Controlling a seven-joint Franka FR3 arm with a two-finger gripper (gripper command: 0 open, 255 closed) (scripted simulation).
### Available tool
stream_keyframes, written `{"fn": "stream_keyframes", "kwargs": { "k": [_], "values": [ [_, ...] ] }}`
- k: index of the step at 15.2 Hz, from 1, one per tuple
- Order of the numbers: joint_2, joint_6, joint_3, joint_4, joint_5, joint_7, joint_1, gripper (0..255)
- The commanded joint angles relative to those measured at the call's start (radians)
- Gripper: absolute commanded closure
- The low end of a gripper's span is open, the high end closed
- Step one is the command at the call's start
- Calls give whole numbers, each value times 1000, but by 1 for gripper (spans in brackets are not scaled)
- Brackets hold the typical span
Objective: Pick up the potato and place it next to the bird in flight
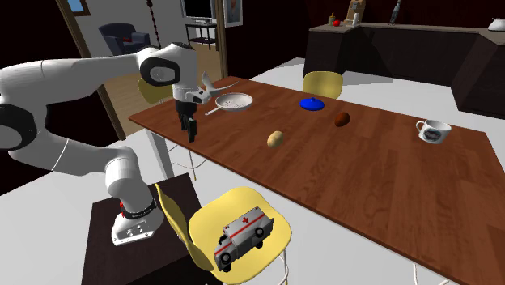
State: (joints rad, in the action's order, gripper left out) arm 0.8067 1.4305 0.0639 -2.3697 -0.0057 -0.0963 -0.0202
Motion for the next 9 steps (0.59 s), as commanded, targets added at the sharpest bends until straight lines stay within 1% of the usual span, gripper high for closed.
{"fn": "stream_keyframes", "kwargs": {
  "k": [1, 9],
  "values": [
    [0, 0, 0, 0, 0, 0, 0, 0],
    [-253, 217, 58, 97, -35, -96, -10, 0]
  ]
}}
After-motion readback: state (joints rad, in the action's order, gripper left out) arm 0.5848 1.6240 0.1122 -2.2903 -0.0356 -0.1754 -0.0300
